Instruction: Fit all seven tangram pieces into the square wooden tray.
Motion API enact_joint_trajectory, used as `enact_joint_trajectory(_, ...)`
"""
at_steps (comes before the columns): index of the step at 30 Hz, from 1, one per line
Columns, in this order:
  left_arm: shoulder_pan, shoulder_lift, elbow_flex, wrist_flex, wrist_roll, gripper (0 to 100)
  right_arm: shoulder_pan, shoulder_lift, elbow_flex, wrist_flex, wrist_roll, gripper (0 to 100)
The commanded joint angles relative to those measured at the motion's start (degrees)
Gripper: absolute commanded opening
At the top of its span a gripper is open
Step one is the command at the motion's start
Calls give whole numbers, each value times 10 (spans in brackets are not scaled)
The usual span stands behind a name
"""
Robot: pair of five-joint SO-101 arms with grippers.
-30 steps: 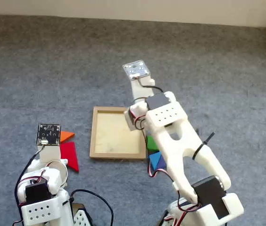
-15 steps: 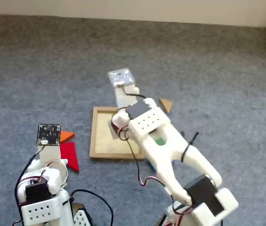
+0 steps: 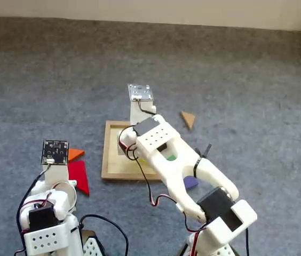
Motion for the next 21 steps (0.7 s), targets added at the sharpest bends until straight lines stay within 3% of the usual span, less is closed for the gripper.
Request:
enact_joint_trajectory(1, 4, -26, 11, 3, -4, 7, 6, -7, -7, -19, -24, 226)
enact_joint_trajectory(10, 4, -26, 11, 3, -4, 7, 35, -6, 7, -31, -30, 229)
enact_joint_trajectory(17, 4, -26, 11, 3, -4, 7, 33, -6, 23, -32, -30, 351)
enact_joint_trajectory(21, 4, -26, 11, 3, -4, 7, 31, -6, 22, -32, -29, 363)
